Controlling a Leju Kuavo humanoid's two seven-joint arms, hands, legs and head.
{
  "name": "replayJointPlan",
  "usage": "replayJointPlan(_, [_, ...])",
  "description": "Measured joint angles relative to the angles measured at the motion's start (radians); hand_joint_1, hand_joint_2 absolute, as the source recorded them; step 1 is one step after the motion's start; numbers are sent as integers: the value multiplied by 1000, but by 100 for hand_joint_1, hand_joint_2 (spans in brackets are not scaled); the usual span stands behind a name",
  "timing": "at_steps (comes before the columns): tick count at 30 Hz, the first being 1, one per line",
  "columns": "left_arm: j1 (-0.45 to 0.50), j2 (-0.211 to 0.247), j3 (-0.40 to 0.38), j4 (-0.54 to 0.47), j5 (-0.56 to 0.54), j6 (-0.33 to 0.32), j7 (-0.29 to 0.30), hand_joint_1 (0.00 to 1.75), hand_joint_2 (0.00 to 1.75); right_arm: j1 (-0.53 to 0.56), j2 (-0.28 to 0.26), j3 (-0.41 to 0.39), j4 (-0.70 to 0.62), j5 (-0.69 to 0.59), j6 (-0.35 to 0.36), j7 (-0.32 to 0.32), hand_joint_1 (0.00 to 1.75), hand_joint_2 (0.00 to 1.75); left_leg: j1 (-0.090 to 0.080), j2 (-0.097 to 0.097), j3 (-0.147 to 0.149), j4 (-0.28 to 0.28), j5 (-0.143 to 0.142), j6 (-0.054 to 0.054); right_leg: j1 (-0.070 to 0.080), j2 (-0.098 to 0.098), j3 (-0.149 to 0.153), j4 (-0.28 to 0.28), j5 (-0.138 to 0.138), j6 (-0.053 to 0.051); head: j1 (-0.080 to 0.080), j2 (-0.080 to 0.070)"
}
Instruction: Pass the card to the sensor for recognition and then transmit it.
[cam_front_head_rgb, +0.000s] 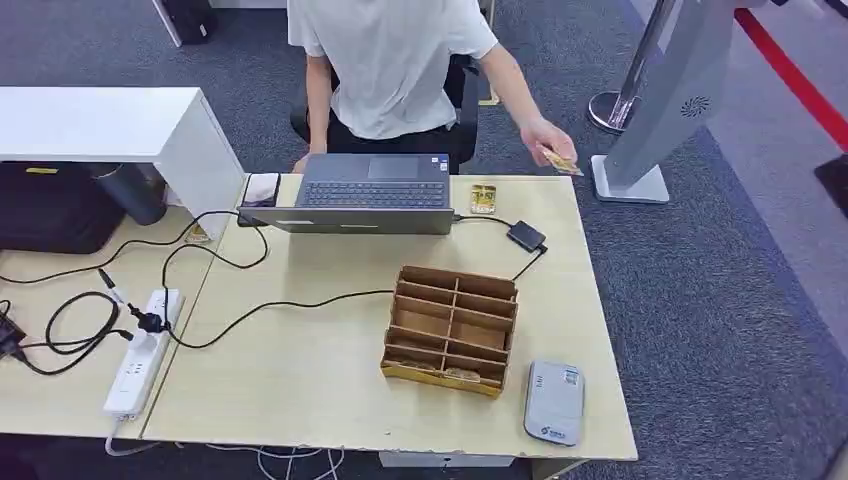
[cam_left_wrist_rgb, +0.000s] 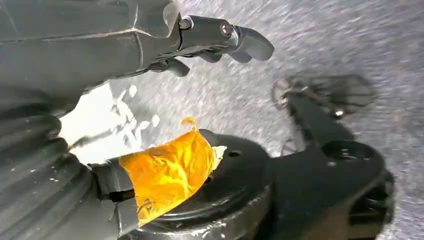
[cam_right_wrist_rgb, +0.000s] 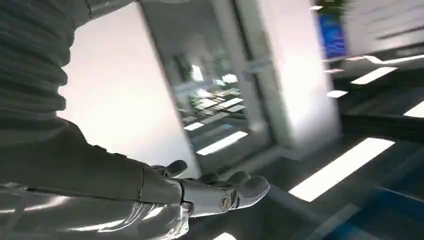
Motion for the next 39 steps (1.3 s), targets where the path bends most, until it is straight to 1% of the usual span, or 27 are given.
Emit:
replayJointPlan(2, [0, 6, -21, 0, -25, -3, -52, 0, 175, -32, 20, 124, -1, 33, -9, 24, 0, 175, 1, -3, 0, 0, 1, -1, 1, -2, 0, 0, 0, 0, 0, 0])
replayJointPlan(3, [1, 9, -34, 0, -40, -3, -95, 0, 175, -45, 30, 181, -1, 50, -11, 37, 0, 175, 1, -4, -1, 0, 1, -1, 1, -3, 0, 0, 0, 0, 0, 0])
replayJointPlan(5, [2, 14, -59, 0, -75, 5, -181, 0, 175, -60, 46, 265, -1, 66, -16, 56, 0, 175, 1, -6, -2, 0, 1, -1, 1, -5, 0, 0, 0, 0, 0, 0])
replayJointPlan(6, [1, 17, -72, 0, -87, 4, -203, 0, 175, -67, 55, 298, -1, 65, -16, 57, 0, 175, 1, -7, -4, 0, 1, -1, 1, -6, -1, 0, 0, 0, 1, 0])
replayJointPlan(8, [1, 22, -93, 0, -98, -8, -195, 0, 175, -87, 90, 362, 7, 78, -17, 64, 0, 175, 1, -6, -5, 0, 1, -1, 1, -5, -2, 1, 0, 0, 0, 0])
replayJointPlan(9, [0, 24, -98, 0, -90, -30, -174, 0, 175, -103, 116, 398, 19, 82, -20, 66, 0, 175, 1, -4, -4, 0, 1, -1, 1, -4, -2, 1, 0, 0, 1, 0])
replayJointPlan(10, [-1, 24, -100, 0, -88, -40, -166, 0, 175, -115, 134, 419, 29, 83, -22, 69, 0, 175, 1, -4, -4, 0, 1, -1, 1, -3, -3, 1, 0, 0, 0, 0])
replayJointPlan(11, [-1, 24, -101, 0, -84, -52, -165, 0, 0, -126, 154, 445, 41, 85, -24, 74, 0, 175, 1, -5, -4, 0, 2, -1, 1, -4, -3, 0, 0, 0, 0, 0])
replayJointPlan(12, [-1, 24, -103, 0, -80, -65, -165, 0, 175, -135, 170, 465, 49, 85, -25, 78, 0, 175, 1, -6, -5, 0, 2, -2, 1, -5, -3, 0, 0, 0, 0, 0])
replayJointPlan(17, [1, 22, -106, 0, -67, -105, -145, 0, 175, -167, 237, 528, 82, 74, -34, 75, 0, 175, 1, -7, -6, 0, 2, -2, 1, -6, -3, 0, 0, 0, 0, 0])
replayJointPlan(21, [2, 22, -106, 0, -58, -122, -124, 0, 175, -177, 268, 549, 93, 59, -34, 72, 0, 175, 1, -8, -7, 0, 2, -2, 1, -7, -4, 0, 0, 0, 1, 0])
replayJointPlan(26, [3, 20, -105, 0, -56, -135, -114, 0, 175, -180, 284, 566, 102, 46, -34, 65, 0, 175, 1, -8, -7, 1, 2, -2, 1, -7, -4, 0, 0, 0, 1, 0])
replayJointPlan(32, [3, 18, -105, 1, -50, -142, -107, 0, 175, -180, 287, 570, 110, 32, -33, 62, 0, 175, 1, -8, -7, 1, 2, -2, 1, -7, -4, 0, 0, -1, 1, 0])
replayJointPlan(33, [3, 18, -105, 1, -49, -142, -106, 0, 175, -180, 287, 570, 111, 27, -31, 58, 145, 175, 1, -8, -7, 1, 2, -2, 1, -7, -4, 0, 0, -1, 0, 0])
replayJointPlan(34, [3, 18, -105, 1, -48, -142, -105, 0, 175, -179, 287, 571, 113, 22, -29, 54, 175, 175, 1, -8, -7, 1, 2, -2, 1, -7, -4, 0, 0, -1, 1, 0])
replayJointPlan(39, [3, 18, -105, 1, -46, -141, -103, 0, 175, -179, 287, 574, 124, -19, 1, 24, 175, 175, 1, -7, -7, 1, 2, -2, 1, -6, -5, 0, 0, -1, 0, 0])
